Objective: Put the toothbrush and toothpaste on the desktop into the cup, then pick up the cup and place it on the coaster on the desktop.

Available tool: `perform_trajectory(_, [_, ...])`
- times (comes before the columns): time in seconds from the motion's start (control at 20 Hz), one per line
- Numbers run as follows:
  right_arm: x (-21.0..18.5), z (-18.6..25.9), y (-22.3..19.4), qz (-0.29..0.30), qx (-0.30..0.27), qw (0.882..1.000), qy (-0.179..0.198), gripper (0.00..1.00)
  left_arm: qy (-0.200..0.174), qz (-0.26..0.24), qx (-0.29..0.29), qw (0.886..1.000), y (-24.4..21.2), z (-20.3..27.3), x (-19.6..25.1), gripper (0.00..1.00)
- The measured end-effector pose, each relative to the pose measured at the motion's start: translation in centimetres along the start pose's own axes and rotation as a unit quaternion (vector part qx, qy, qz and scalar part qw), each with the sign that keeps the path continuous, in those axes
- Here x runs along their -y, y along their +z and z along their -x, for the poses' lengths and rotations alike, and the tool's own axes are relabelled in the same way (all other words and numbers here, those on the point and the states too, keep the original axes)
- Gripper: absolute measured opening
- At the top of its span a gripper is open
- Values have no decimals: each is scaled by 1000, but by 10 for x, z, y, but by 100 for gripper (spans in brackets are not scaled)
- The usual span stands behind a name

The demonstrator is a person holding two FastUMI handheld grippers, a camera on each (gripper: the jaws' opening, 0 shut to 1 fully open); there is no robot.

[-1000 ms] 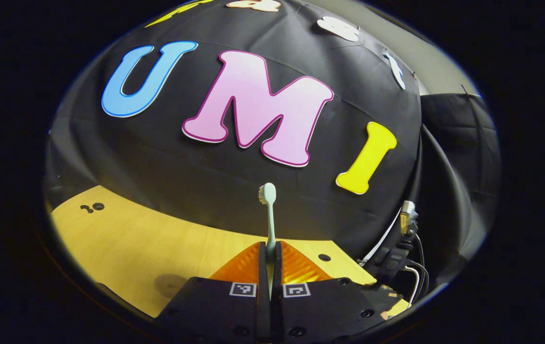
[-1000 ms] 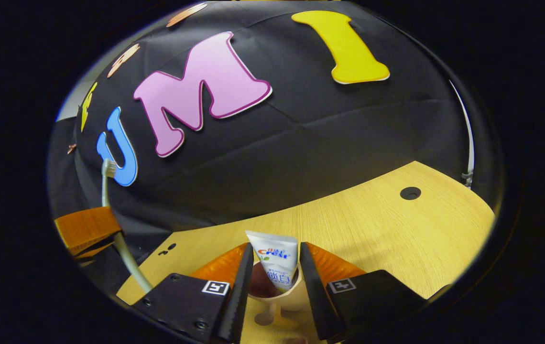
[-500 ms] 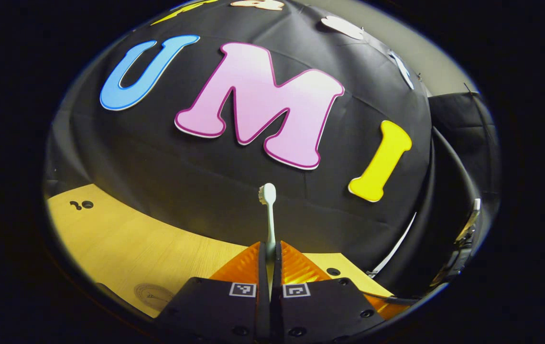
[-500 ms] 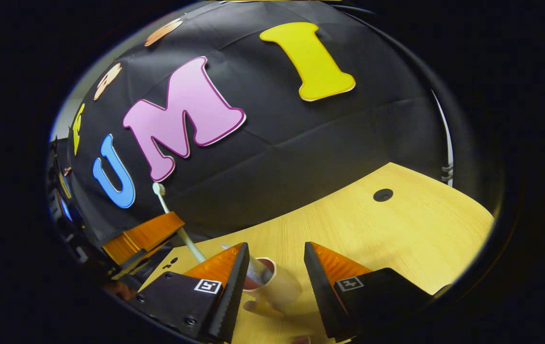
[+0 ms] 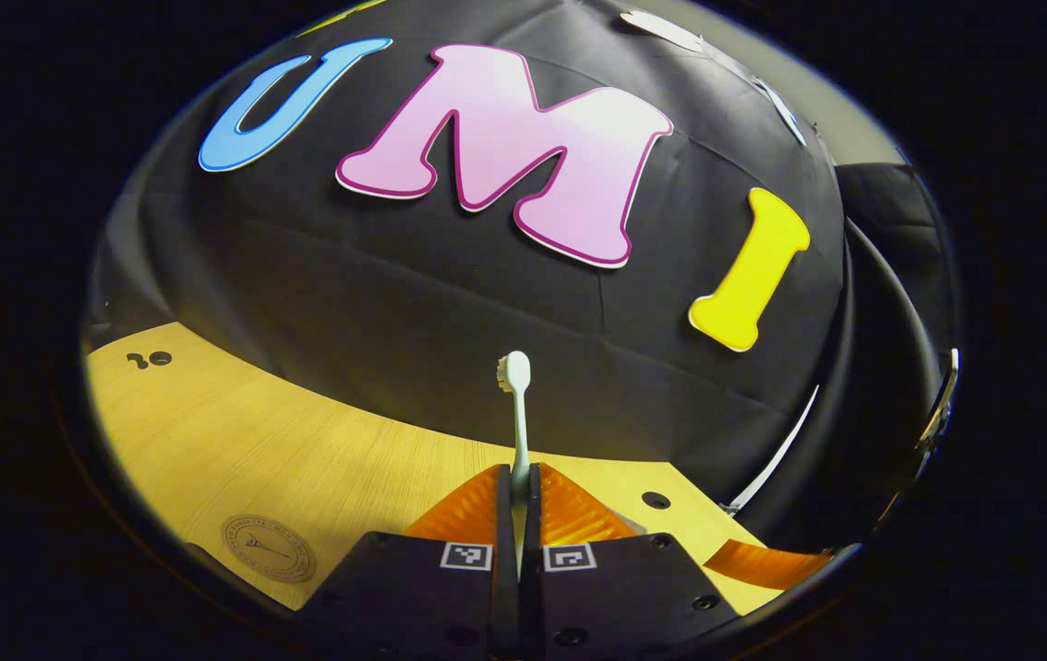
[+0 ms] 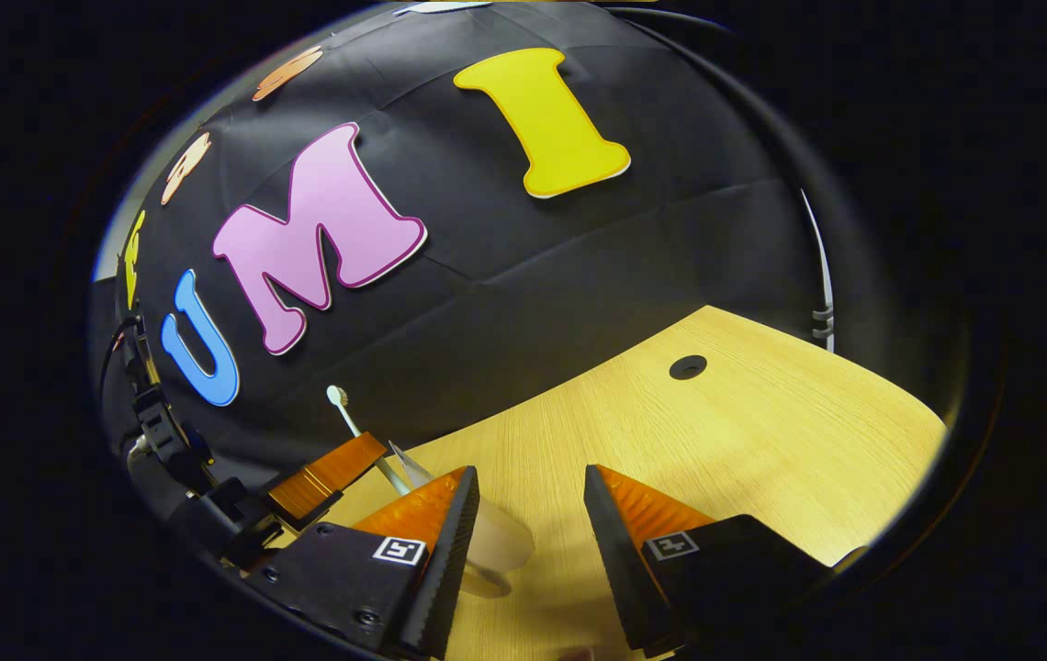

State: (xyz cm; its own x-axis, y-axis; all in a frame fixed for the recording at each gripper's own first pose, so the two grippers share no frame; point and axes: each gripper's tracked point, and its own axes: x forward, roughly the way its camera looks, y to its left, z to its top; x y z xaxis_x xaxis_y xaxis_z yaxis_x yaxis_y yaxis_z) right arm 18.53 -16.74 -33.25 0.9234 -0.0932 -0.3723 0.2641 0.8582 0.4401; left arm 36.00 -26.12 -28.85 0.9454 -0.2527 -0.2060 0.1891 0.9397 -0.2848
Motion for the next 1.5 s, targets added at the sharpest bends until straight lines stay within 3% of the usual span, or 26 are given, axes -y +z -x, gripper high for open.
perform_trajectory(0.35, [3,2,-2,13,-3,1000,-6,72,29,-8,-14,999,-31,7,-10,7])
perform_trajectory(0.65, [9,8,-5,12,-10,1000,-14,72,41,-27,-42,998,-56,13,-18,17])
perform_trajectory(0.85, [9,12,-8,16,-16,1000,-14,71,34,-26,-60,997,-69,20,-16,40])
perform_trajectory(0.9, [10,14,-9,18,-19,1000,-16,71,33,-25,-59,997,-69,24,-14,58])
perform_trajectory(0.95, [10,14,-11,19,-23,999,-18,71,33,-27,-59,997,-68,27,-15,52])
perform_trajectory(1.2, [11,23,-21,6,-64,998,-26,71,47,-36,-62,996,-60,57,-23,66])
perform_trajectory(1.4, [4,33,-31,9,-116,993,-28,72,60,-44,-62,995,-42,100,-33,67])
perform_trajectory(1.5, [-1,39,-35,18,-143,989,-29,78,71,-50,-68,994,-37,123,-43,67])
